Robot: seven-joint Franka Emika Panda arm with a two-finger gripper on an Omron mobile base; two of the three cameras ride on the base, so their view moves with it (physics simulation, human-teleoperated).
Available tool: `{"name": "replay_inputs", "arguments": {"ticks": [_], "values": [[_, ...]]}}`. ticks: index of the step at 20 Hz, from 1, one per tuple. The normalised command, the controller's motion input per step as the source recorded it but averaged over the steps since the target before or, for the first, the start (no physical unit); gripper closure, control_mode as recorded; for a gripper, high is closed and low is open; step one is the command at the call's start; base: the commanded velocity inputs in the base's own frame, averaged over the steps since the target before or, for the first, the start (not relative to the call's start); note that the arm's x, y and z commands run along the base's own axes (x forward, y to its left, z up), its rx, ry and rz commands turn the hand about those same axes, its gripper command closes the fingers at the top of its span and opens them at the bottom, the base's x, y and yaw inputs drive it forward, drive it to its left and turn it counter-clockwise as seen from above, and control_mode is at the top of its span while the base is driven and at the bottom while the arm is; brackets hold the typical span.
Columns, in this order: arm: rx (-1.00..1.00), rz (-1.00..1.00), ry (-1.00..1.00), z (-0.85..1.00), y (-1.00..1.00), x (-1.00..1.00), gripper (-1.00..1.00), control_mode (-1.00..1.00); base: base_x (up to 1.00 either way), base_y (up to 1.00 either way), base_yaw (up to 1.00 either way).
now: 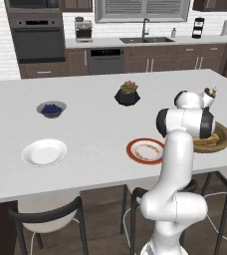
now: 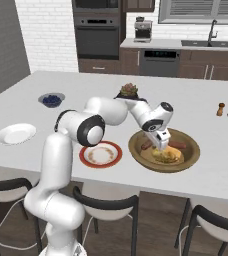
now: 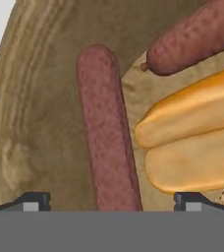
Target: Place one bun and one sausage from the bowl on each plate.
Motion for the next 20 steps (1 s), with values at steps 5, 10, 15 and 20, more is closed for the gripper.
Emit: {"name": "replay_inputs", "arguments": {"ticks": [5,10,15,20], "values": [[0.01,-0.08,-0.02,-0.21,0.20,-0.86,-1.00,-1.00,0.00,0.00,0.00],[0.00,-0.07,-0.06,-0.11,0.34,-0.14,-1.00,-1.00,0.00,0.00,0.00],[0.00,-0.07,-0.05,-0.08,0.27,0.21,-1.00,-1.00,0.00,0.00,0.00],[0.00,-0.08,-0.03,-0.24,-0.04,0.57,-1.00,-1.00,0.00,0.00,0.00]]}}
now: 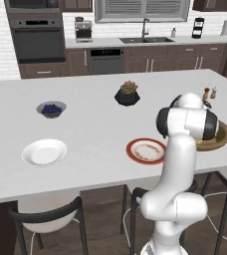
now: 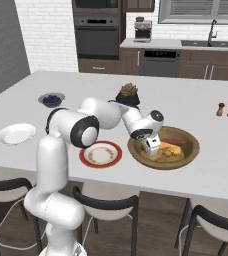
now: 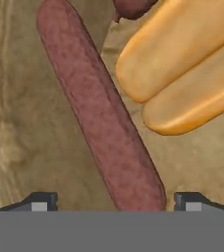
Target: Place one bun and one sausage from the bowl on each plate.
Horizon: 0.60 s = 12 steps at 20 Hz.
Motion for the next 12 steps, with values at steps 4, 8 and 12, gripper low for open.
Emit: {"name": "replay_inputs", "arguments": {"ticks": [4,8,12], "values": [[0.00,-0.08,-0.04,-0.32,-0.35,0.42,-1.00,-1.00,0.00,0.00,0.00],[0.00,-0.02,-0.05,-0.51,-0.21,0.03,1.00,-1.00,0.00,0.00,0.00],[0.02,0.00,-0.05,-0.39,0.00,-0.01,1.00,-1.00,0.00,0.00,0.00]]}}
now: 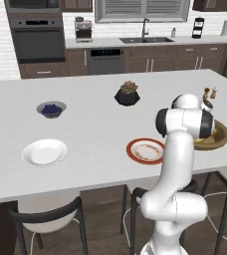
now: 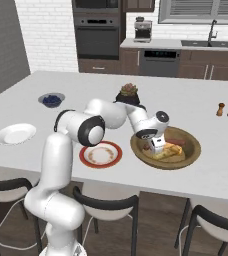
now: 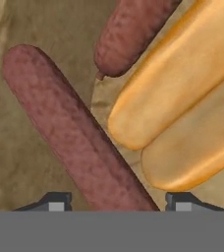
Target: Place one bun and one sausage from the bowl on each plate.
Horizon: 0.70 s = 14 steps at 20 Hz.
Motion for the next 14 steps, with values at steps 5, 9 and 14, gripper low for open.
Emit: {"name": "replay_inputs", "arguments": {"ticks": [5,9,14], "values": [[0.04,0.00,-0.03,-0.26,0.04,-0.16,1.00,-1.00,0.00,0.00,0.00],[0.05,0.00,-0.03,0.03,0.01,-0.57,1.00,-1.00,0.00,0.00,0.00],[0.03,0.00,-0.08,0.91,0.20,-0.74,1.00,-1.00,0.00,0.00,0.00]]}}
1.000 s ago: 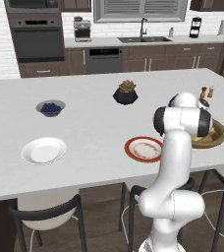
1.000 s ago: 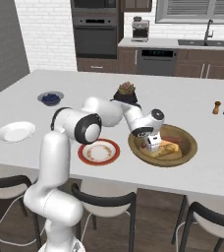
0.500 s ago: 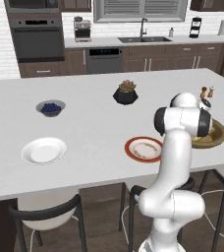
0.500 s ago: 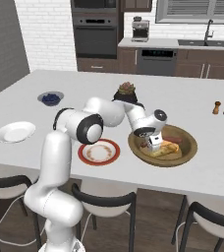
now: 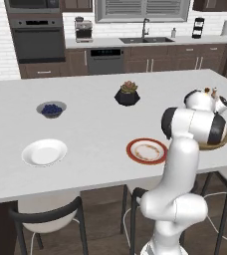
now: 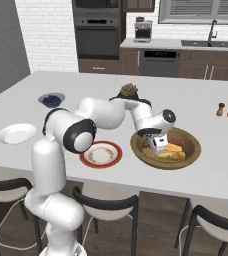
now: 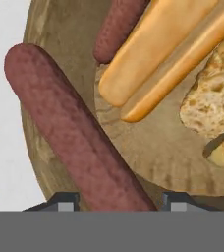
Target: Place one bun and one sausage from the bowl on each plate.
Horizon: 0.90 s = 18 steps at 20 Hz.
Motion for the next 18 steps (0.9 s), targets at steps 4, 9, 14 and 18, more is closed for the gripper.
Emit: {"name": "replay_inputs", "arguments": {"ticks": [4,9,14,18], "values": [[0.00,0.05,0.01,1.00,0.87,-0.44,1.00,-1.00,0.00,0.00,0.00],[-0.10,0.09,0.15,0.76,1.00,-0.36,1.00,-1.00,0.00,0.00,0.00],[-0.14,0.11,0.22,0.20,1.00,-0.37,1.00,-1.00,0.00,0.00,0.00],[-0.07,0.12,0.20,-0.31,1.00,-0.06,1.00,-1.00,0.00,0.00,0.00]]}}
